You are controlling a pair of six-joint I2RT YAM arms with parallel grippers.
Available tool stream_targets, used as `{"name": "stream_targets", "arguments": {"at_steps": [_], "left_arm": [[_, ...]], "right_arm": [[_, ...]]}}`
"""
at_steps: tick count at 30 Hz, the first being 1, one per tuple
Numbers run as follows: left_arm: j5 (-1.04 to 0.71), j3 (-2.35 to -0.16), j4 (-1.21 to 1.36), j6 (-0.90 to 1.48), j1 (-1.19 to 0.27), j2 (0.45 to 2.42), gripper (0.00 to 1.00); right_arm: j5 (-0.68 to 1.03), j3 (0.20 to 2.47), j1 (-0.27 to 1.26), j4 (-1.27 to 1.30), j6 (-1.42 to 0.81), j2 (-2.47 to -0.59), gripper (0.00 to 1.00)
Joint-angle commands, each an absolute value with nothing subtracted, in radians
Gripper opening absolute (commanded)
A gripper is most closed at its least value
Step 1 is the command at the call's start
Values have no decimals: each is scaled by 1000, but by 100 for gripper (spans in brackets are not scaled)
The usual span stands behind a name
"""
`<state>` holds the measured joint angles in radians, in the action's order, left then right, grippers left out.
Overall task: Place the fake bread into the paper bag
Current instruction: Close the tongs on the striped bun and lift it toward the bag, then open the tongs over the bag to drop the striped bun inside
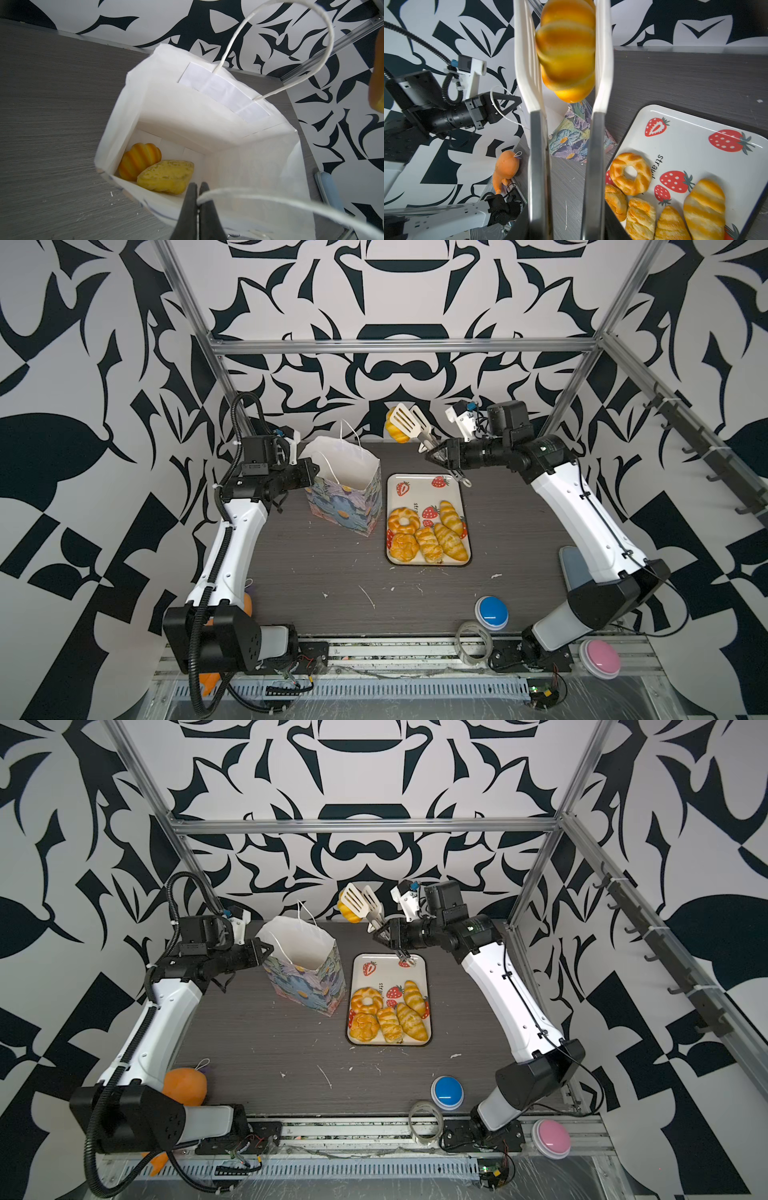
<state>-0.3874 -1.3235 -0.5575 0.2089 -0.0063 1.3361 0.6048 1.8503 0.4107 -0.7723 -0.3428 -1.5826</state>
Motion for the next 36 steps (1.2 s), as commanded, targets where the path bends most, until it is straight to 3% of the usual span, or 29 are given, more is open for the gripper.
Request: {"name": "stream_targets", "arguments": {"at_steps": [1,36], "left_arm": [[-406,-1310,-558,212,-3,1318,0],[-408,-1309,-557,212,-3,1318,1]], "right_arm": [[676,1876,434,-662,-351,-1536,42],[759,1856,581,-576,-374,-1689,42]]}}
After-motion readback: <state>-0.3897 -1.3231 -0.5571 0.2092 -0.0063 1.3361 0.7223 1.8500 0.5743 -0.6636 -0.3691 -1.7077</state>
